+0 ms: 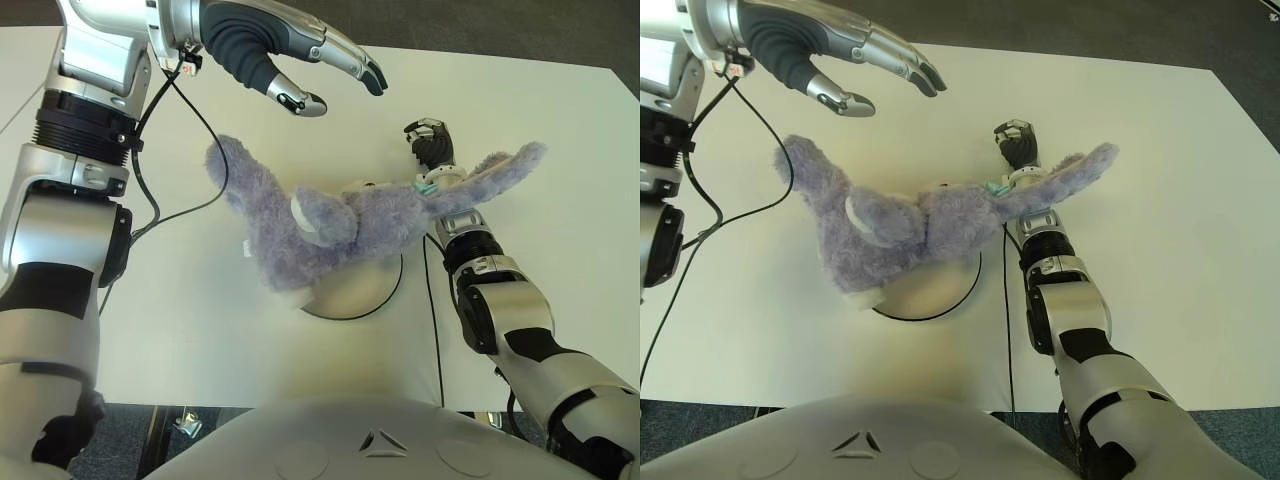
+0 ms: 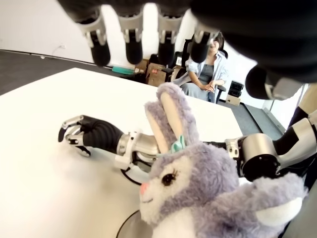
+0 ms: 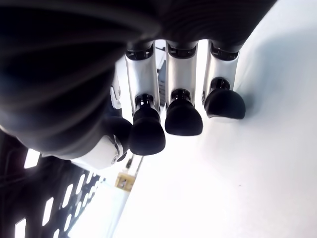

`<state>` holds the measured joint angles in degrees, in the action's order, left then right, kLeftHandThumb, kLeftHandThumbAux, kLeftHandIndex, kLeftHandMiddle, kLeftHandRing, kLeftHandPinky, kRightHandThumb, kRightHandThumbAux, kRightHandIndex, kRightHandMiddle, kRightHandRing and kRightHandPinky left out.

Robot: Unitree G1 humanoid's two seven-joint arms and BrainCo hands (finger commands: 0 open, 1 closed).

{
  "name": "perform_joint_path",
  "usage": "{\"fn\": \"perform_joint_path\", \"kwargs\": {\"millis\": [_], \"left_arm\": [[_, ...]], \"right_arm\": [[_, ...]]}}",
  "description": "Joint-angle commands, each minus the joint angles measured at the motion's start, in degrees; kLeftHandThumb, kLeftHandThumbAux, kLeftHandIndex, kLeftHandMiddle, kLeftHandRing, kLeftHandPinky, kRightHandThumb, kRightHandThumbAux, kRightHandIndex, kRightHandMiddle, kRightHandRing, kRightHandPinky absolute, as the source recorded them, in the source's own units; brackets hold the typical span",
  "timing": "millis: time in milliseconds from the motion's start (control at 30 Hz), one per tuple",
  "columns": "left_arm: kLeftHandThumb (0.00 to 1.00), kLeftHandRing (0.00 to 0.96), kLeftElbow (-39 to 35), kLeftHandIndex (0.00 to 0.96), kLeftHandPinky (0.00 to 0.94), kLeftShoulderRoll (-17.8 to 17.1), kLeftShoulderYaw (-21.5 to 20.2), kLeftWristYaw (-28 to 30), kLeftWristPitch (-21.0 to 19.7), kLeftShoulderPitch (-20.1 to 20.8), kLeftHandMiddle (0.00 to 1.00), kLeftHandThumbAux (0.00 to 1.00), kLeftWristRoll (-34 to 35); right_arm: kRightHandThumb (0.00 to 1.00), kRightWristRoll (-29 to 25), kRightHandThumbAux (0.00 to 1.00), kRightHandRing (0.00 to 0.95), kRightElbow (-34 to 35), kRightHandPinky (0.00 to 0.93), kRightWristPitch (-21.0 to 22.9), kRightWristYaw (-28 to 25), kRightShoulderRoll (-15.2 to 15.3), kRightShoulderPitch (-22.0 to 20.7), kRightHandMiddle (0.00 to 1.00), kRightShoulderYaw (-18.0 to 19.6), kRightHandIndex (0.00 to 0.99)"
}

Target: Put the doll into the plate.

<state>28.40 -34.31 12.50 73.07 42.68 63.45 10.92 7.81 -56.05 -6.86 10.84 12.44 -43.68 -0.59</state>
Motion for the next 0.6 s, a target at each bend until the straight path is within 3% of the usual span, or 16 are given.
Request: {"fn": "perform_joint_path", "kwargs": {"millis": [33,400,600], "left_arm": [[0.572,0.0,1.13,0.0,0.0,0.54,-0.19,1.34,1.13,0.16,0.0,0.204,0.25],[0.594,0.0,2.66,0.0,0.0,-1.07,-1.05,1.39,0.84,1.54,0.0,0.217,-0.51],[0.629,0.0,13.12,0.0,0.0,-2.69,-4.53,0.11,2.59,4.6,0.0,0.244,-0.73]], "right_arm": [[0.709,-0.57,0.719,0.807,-1.21,0.785,1.02,-1.09,-0.64,2.03,0.808,0.58,0.441],[0.709,-0.79,0.718,0.786,-0.12,0.761,1.85,-1.67,-0.86,2.6,0.787,1.32,0.441],[0.707,-0.49,0.72,0.79,0.53,0.761,1.85,-1.82,-0.81,2.96,0.787,1.35,0.441]]}}
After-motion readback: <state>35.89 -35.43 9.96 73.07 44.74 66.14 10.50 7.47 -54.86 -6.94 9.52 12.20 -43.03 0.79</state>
